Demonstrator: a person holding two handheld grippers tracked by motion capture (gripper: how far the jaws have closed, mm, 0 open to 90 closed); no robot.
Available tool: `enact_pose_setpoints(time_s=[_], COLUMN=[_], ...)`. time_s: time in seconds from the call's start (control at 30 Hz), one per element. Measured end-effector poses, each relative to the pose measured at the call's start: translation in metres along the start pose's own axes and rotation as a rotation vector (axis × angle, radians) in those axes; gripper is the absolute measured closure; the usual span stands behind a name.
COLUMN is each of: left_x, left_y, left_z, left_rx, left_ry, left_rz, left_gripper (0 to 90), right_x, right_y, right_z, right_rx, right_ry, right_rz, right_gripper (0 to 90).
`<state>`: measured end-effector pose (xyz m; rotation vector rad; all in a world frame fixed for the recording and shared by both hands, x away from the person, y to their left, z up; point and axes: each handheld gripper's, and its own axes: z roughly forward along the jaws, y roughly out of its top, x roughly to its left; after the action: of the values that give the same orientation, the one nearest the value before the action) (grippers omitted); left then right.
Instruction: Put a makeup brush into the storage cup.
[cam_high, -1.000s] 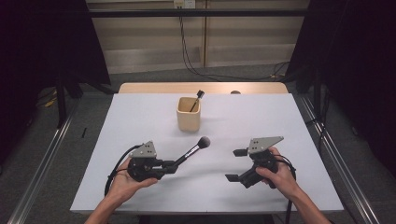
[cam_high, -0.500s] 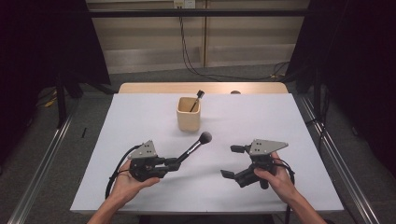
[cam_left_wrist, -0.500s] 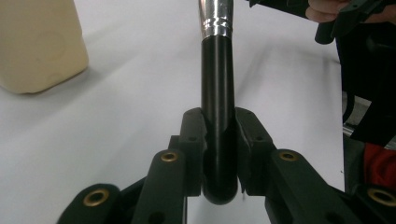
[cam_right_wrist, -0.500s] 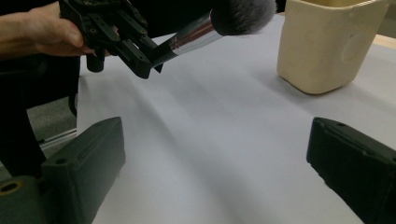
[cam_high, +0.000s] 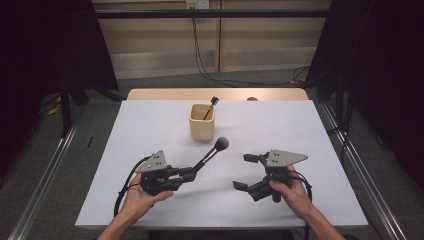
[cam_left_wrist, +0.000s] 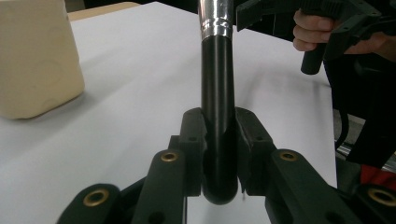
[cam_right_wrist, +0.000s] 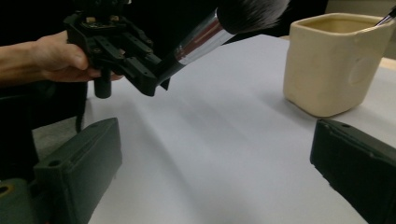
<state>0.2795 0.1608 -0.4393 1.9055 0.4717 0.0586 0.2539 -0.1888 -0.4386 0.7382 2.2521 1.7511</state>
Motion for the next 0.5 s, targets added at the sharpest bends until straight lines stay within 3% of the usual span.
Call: enact_pose_setpoints(time_s=[0.17, 0.33, 0.43, 0.5], left_x=[-0.004, -0.01, -0.011, -0.011], left_y=[0.004, 0.008, 0.009, 0.009], left_z=[0.002, 0.006, 0.008, 0.009], left_rx=[-0.022, -0.034, -0.034, -0.041], left_ry=[-0.006, -0.02, -0.02, -0.02], left_rz=[0.0, 0.012, 0.015, 0.012], left_gripper=[74.8, 74.8, 74.8, 74.8], right_x=[0.005, 0.007, 0.008, 0.007], right_y=[0.006, 0.011, 0.011, 0.01], right_z=[0.001, 0.002, 0.003, 0.004], right_rx=[-0.037, -0.066, -0.065, -0.066], right_ry=[0.031, 0.06, 0.04, 0.062], right_rz=[0.024, 0.006, -0.014, 0.015], right_gripper=[2.4, 1.5, 2.1, 2.0])
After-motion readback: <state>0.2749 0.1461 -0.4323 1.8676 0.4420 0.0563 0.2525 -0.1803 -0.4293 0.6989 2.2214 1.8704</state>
